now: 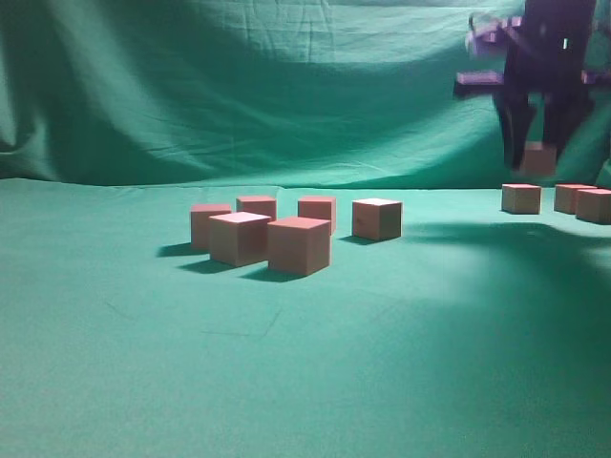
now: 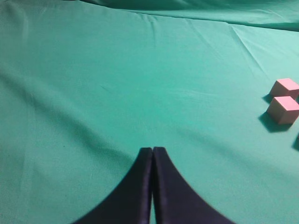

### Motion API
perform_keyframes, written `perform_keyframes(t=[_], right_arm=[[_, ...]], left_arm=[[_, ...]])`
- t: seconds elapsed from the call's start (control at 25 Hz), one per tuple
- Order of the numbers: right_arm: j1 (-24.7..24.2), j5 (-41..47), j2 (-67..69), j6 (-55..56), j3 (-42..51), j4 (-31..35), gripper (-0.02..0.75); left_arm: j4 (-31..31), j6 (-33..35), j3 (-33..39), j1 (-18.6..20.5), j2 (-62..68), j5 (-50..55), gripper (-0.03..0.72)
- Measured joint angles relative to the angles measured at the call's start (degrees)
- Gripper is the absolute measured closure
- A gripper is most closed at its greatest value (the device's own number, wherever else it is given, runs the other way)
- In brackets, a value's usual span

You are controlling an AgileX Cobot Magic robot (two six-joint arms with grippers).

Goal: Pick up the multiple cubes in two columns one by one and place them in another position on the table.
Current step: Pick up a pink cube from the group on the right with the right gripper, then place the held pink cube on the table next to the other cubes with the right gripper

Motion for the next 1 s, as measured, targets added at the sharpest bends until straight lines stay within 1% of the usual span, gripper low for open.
perform_keyframes(t=[0.2,0.28,0.36,0.44,0.64,0.76,0.88,1.0], right_arm=[[2.9,5.13,-11.93,-0.69,-0.47,0.0,0.475],[4.47,5.63,-16.45,-0.69,1.42,0.13,0.475],[5.47,5.22,-21.35,-0.69,5.88,0.21,0.475],[6.71,3.86,-25.46,-0.54,12.4,0.63,0.475],[10.58,1.41,-33.68,0.04,25.61,4.23,0.475],[14.73,0.83,-36.47,0.25,31.11,5.43,0.475],[20.38,0.12,-37.04,0.25,35.21,5.69,0.475],[25.68,-2.54,-37.04,1.18,38.51,6.09,0.475]], left_arm=[[0.0,0.0,0.0,0.0,0.0,0.0,0.688],[0.0,0.0,0.0,0.0,0.0,0.0,0.688],[0.0,0.0,0.0,0.0,0.0,0.0,0.688],[0.0,0.0,0.0,0.0,0.0,0.0,0.688],[0.0,0.0,0.0,0.0,0.0,0.0,0.688],[0.0,0.0,0.0,0.0,0.0,0.0,0.688],[0.0,0.0,0.0,0.0,0.0,0.0,0.688],[0.0,0.0,0.0,0.0,0.0,0.0,0.688]])
